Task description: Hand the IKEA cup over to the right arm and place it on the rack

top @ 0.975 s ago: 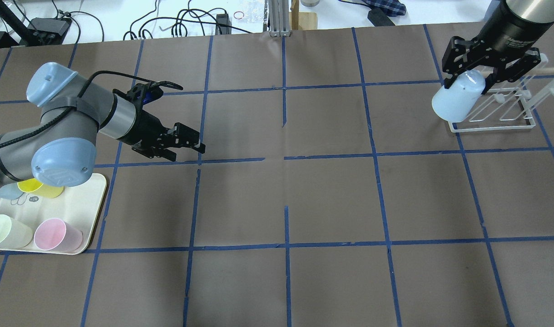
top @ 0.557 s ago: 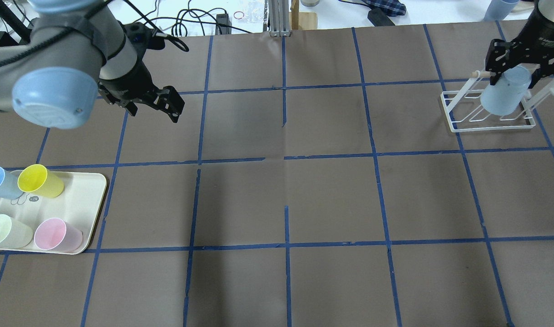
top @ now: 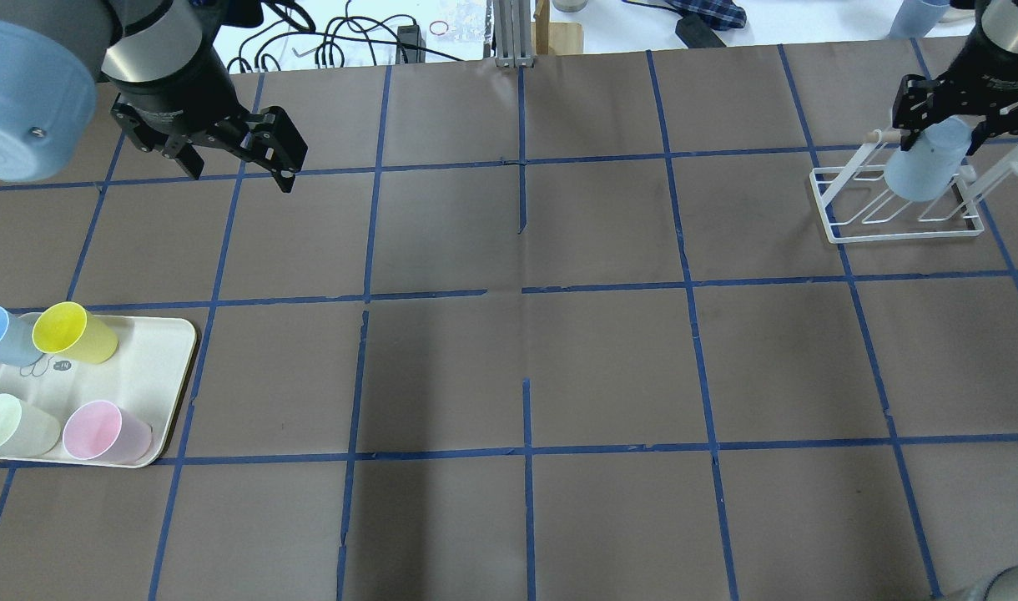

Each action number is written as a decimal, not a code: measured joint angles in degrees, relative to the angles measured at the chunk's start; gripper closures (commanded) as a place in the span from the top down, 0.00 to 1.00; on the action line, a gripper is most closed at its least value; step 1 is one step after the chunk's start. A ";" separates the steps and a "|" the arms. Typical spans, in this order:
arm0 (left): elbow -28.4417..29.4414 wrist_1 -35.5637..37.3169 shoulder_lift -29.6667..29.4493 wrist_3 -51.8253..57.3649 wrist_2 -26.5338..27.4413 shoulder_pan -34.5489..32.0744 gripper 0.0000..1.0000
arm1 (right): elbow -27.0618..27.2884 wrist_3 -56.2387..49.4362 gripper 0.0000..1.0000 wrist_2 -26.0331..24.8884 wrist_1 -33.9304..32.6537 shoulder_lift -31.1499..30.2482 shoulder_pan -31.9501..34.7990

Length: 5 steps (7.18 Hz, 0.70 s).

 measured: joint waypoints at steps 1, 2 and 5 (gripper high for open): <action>0.31 -0.19 0.03 -0.09 -0.25 0.20 1.00 | 0.00 -0.12 0.58 0.11 -0.64 0.74 -0.03; 0.80 -0.50 -0.15 -0.23 -1.84 0.77 1.00 | 0.00 -0.15 0.88 0.22 -0.94 1.33 -0.05; 1.20 -1.14 -0.48 -0.48 -5.83 2.75 1.00 | -0.05 -0.18 1.00 0.49 -2.39 3.39 -0.06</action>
